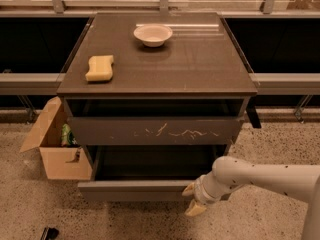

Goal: Close middle drawer

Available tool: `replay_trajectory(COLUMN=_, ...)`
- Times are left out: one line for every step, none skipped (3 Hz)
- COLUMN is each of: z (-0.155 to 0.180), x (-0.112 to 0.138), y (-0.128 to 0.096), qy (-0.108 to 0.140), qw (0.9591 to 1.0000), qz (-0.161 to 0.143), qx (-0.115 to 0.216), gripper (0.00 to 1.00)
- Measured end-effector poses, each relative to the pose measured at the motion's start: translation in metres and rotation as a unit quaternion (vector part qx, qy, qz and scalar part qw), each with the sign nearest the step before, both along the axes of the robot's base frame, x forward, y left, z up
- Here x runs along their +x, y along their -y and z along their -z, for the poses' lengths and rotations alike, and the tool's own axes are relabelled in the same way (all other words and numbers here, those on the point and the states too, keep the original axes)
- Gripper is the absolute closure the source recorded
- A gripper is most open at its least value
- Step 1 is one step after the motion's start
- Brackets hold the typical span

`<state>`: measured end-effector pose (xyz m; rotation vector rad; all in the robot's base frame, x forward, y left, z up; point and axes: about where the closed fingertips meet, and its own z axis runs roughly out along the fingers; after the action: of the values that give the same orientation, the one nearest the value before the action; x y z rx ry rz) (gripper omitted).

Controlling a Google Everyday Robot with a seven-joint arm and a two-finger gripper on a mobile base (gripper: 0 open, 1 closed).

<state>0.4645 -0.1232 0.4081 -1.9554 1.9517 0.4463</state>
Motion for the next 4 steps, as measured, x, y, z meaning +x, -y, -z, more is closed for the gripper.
replay_trajectory(z=0.003, x=0.012, y=0.006, qy=0.007, qw=0.9999, qz=0.007, qx=0.002, gripper=0.00)
replay_trajectory(z=0.009, x=0.027, y=0.018, qy=0.009, qw=0.9998, qz=0.016, qx=0.007, gripper=0.00)
replay_trajectory(z=0.010, x=0.055, y=0.034, qy=0.017, qw=0.9993, qz=0.029, qx=0.015, gripper=0.00)
replay_trajectory(z=0.009, x=0.077, y=0.046, qy=0.020, qw=0.9988, qz=0.040, qx=0.020, gripper=0.00)
